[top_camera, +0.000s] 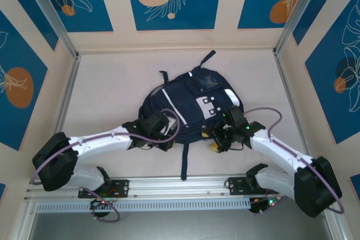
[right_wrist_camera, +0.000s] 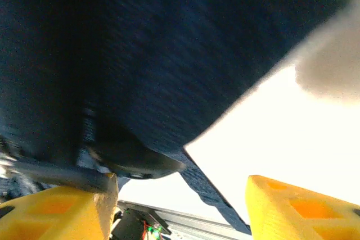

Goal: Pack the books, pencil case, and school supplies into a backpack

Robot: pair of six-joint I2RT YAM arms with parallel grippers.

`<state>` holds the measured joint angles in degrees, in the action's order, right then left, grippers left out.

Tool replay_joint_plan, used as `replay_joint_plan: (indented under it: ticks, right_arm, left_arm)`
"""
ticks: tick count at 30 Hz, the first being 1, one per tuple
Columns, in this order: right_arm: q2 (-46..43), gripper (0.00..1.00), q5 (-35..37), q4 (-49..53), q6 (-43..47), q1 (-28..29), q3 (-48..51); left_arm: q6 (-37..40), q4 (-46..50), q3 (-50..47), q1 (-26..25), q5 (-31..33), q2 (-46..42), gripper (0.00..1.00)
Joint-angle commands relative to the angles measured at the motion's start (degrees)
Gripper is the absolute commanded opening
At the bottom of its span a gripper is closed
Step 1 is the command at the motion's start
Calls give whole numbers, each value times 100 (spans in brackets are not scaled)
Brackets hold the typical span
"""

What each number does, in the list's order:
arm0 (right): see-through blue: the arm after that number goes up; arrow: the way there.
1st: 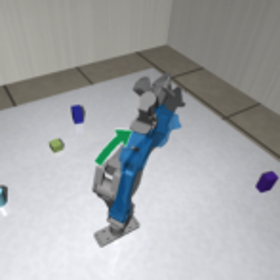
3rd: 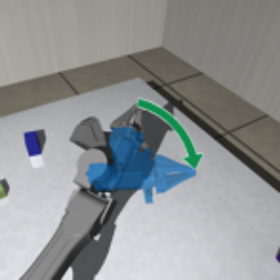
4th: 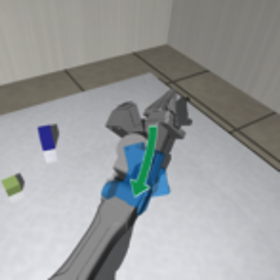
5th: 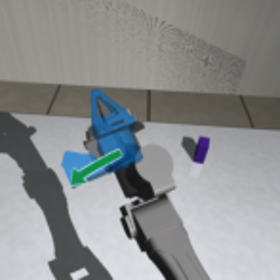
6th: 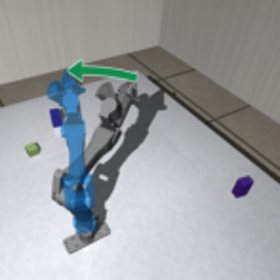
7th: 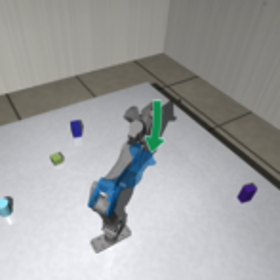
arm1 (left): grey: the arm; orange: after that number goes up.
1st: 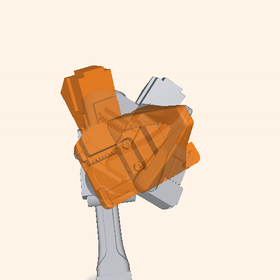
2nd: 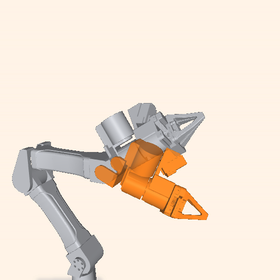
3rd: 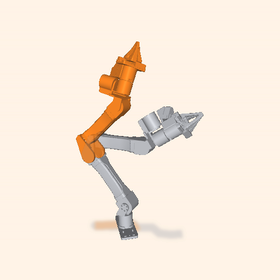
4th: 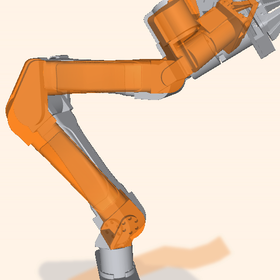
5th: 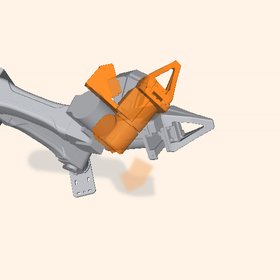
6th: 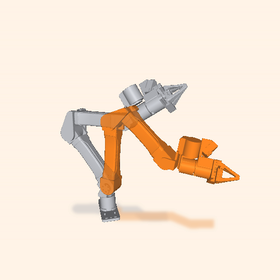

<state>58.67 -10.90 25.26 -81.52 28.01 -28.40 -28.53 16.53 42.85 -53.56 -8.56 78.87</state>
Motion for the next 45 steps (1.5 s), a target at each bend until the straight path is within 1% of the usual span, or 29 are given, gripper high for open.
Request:
replay_joint_plan:
  ticks: [1, 4, 7, 9, 11, 12, 13, 14, 16, 17, 19, 23, 28, 31, 36, 40, 43, 45]
  right_arm:
    - [-680, 67, 176, -418, -1028, 12, 325]
    - [-1067, 70, 365, -686, -1363, 4, 836]
    - [-1170, 71, 515, -1590, -1594, -13, 1350]
    - [-1098, 69, 651, -2068, -1623, -23, 1539]
    - [-960, 64, 784, -2574, -1585, -48, 1647]
    - [-887, 59, 819, -2818, -1545, -59, 1683]
    - [-792, 50, 847, -3026, -1481, -91, 1681]
    - [-719, 39, 872, -3134, -1437, -111, 1656]
    - [-624, 25, 926, -3329, -1329, -124, 1628]
    - [-595, 16, 944, -3354, -1302, -142, 1614]
    - [-585, 1, 959, -3353, -1272, -164, 1601]
    - [-759, 0, 949, -3097, -1160, -277, 1595]
    - [-1296, 0, 1063, -1921, -729, -600, 1385]
    - [-1376, 0, 1068, -1304, -491, -791, 1193]
    - [-1180, 0, 995, -887, -218, -1076, 933]
    - [-752, 0, 707, -722, 414, -1669, 537]
    - [-543, 0, 1025, -698, 890, -1746, 219]
    - [-355, 0, 1011, -781, 1151, -1805, 8]
  left_arm:
    - [-13, -409, 465, -203, -373, 250, 0]
    - [22, -503, 633, -294, -502, 382, 0]
    - [83, -575, 722, -352, -721, 419, 0]
    - [134, -593, 744, -374, -879, 404, 0]
    - [146, -607, 730, -383, -1013, 360, 0]
    - [161, -625, 710, -383, -1062, 334, 0]
    - [172, -634, 684, -383, -1106, 298, 0]
    - [187, -626, 673, -383, -1126, 272, 0]
    - [199, -616, 645, -389, -1163, 239, 0]
    - [207, -599, 637, -383, -1173, 235, 0]
    - [247, -523, 632, -381, -1150, 225, 0]
    - [381, -288, 598, -383, -877, 115, 0]
    - [542, 284, 560, -291, -357, -115, 0]
    - [573, 482, 410, -200, -162, -319, 0]
    - [586, 651, 92, -20, 56, -728, 0]
    - [638, 792, -140, 153, 126, -1046, 0]
    - [657, 830, -257, 210, 99, -1164, 0]
    - [656, 796, -295, 210, 23, -1136, 0]
